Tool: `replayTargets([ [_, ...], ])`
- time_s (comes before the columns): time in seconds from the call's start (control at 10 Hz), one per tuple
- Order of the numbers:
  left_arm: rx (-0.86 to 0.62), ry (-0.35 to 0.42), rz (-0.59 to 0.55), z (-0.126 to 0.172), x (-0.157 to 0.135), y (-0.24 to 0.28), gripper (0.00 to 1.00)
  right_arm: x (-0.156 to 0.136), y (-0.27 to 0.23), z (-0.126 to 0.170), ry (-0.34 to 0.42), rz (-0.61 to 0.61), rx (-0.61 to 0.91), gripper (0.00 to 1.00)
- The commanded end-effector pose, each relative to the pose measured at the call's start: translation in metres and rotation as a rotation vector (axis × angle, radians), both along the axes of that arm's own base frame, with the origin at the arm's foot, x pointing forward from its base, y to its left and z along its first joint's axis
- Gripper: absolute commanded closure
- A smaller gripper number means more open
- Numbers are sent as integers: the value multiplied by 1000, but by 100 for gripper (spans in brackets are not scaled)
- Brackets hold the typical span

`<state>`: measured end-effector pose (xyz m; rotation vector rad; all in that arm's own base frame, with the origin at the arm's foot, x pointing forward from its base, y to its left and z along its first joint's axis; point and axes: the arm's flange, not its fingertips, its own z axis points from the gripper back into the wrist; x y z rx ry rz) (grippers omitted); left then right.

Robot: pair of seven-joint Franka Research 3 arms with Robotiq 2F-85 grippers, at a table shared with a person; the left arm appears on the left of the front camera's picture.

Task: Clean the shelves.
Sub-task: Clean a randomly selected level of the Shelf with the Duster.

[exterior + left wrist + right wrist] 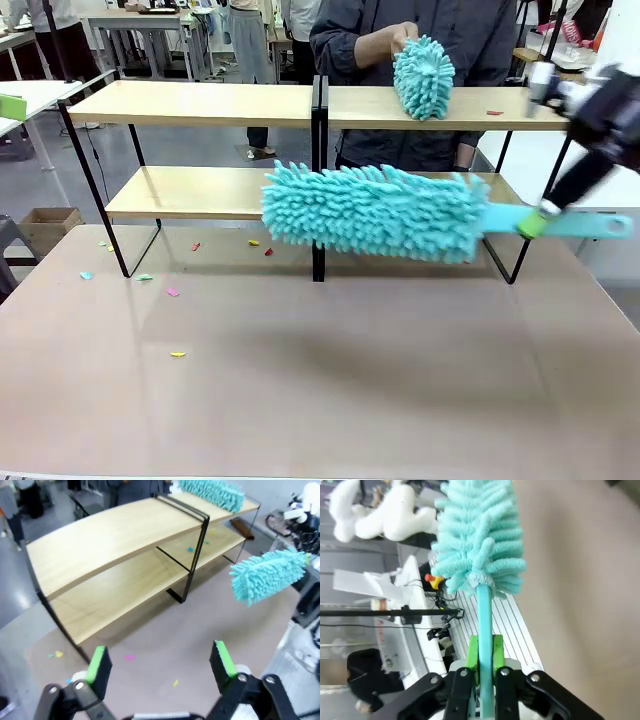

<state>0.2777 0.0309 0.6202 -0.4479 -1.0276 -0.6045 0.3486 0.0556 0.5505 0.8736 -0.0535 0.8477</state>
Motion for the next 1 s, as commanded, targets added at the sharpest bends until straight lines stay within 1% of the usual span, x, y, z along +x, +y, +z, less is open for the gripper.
replayTargets([
  [0.0, -8, -1, -7, -1, 2, 0, 0, 69, 49, -5, 42, 47, -28, 100],
  [0.1, -8, -1, -7, -1, 2, 0, 0, 0, 0, 0, 0, 0, 0, 87],
  [0.2, -8, -1, -7, -1, 2, 0, 0, 3, 9, -5, -16, 68, -68, 87],
  [0.3, -8, -1, -7, -1, 2, 0, 0, 8, -15, 4, -60, 43, -21, 87],
  [0.4, -8, -1, -7, -1, 2, 0, 0, 3, -53, 19, -132, -40, 9, 87],
  [0.5, -8, -1, -7, -1, 2, 0, 0, -6, -86, 32, -180, -121, 24, 87],
  [0.6, -8, -1, -7, -1, 2, 0, 0, -13, -119, 43, -189, -198, 33, 87],
  [0.7, -8, -1, -7, -1, 2, 0, 0, -16, -151, 56, -184, -271, 12, 87],
  [0.8, -8, -1, -7, -1, 2, 0, 0, -16, -185, 71, -172, -310, 6, 87],
  [0.9, -8, -1, -7, -1, 2, 0, 0, -17, -226, 88, -177, -375, 32, 87],
])
